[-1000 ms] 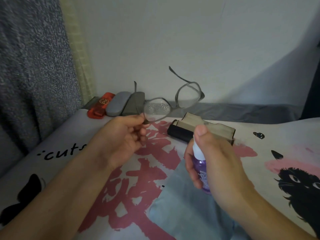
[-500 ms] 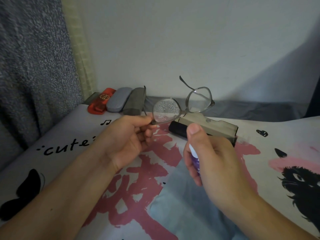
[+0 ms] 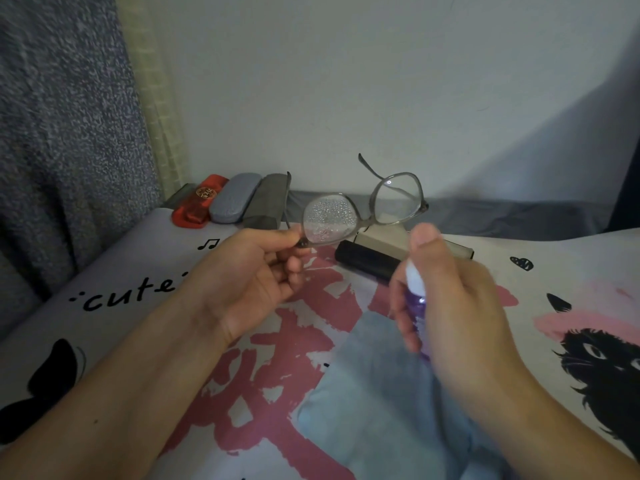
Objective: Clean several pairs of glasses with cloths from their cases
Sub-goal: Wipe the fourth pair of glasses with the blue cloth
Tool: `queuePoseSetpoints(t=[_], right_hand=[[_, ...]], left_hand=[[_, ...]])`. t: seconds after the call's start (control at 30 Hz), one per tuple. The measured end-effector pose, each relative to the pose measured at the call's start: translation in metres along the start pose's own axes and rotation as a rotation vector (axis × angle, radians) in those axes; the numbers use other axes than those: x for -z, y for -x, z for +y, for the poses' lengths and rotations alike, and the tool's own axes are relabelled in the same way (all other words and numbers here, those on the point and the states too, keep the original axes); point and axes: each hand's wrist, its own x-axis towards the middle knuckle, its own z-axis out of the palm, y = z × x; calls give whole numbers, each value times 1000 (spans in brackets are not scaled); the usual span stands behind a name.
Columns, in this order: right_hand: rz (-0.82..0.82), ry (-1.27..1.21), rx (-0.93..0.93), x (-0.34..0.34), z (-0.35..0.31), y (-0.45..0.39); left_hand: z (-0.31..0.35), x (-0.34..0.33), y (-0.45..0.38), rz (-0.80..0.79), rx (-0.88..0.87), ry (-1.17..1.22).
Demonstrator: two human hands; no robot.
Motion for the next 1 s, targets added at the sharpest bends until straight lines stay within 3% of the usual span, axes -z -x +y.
queuePoseSetpoints(t=[0.23, 0.53, 0.67, 0.8, 0.9, 1.0], right_hand=[[138, -129, -126, 23, 2, -15], [188, -216, -132, 22, -5, -15], [344, -300, -107, 42, -7, -25], [677, -498, -179, 88, 8, -50], [856, -318, -158, 120, 37, -61], [799, -136, -128, 134, 71, -66]], left_hand=[[0, 0, 1, -3, -12, -10], [-1, 0, -1, 17, -12, -1], [-4, 1, -3, 13, -38, -8], [-10, 4, -5, -19, -121, -102], [-14, 4, -7, -21, -162, -163], [-16, 3, -9, 11, -214, -183]])
